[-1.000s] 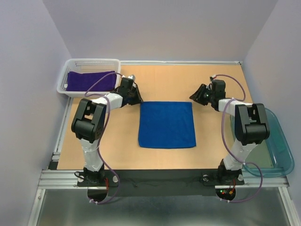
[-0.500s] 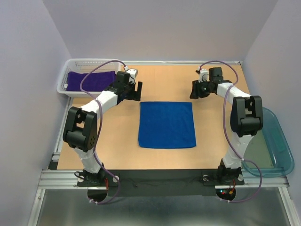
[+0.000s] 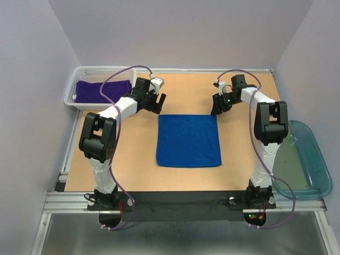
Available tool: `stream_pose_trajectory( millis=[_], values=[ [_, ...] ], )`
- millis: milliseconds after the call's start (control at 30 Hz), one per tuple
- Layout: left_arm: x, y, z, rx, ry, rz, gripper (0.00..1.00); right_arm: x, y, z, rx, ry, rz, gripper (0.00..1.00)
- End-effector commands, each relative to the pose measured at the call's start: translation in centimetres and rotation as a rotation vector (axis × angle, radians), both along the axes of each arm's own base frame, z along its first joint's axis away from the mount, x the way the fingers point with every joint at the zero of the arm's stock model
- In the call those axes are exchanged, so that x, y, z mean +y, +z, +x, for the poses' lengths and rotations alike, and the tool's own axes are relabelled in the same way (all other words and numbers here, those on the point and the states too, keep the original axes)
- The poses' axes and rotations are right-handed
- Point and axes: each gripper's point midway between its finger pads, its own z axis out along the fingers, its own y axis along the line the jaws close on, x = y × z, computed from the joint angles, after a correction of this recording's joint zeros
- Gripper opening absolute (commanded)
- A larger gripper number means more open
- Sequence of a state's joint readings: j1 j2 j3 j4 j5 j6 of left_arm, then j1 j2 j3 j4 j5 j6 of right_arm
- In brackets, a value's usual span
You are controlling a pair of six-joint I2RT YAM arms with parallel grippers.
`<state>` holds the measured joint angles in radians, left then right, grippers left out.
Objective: Fold and stack the towels
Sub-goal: Fold the towel
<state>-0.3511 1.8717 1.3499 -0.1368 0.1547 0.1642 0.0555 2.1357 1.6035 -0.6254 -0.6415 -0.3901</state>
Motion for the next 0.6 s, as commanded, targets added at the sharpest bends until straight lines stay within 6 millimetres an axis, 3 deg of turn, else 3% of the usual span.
stream_pose_trajectory(
  millis=[0, 233, 300, 567],
  values=[
    [-0.9, 2.0, 1.2, -0.051, -0.09, -0.005, 0.91, 1.0, -0.1, -0.3, 0.02, 0.07, 0.015, 0.48],
    [-2.0, 0.1, 0.6, 0.018, -0.185, -0.008, 0.89, 1.9, -1.5, -1.9, 0.084, 0.144, -0.002, 0.44],
    [-2.4, -0.6, 0.3, 0.045, -0.212, -0.018, 0.89, 2.0, -2.1, -2.3, 0.101, 0.15, -0.011, 0.36],
    [-2.8, -2.5, 0.0, 0.129, -0.253, -0.009, 0.83, 1.5, -2.8, -2.3, 0.107, 0.151, -0.053, 0.19]
  ],
)
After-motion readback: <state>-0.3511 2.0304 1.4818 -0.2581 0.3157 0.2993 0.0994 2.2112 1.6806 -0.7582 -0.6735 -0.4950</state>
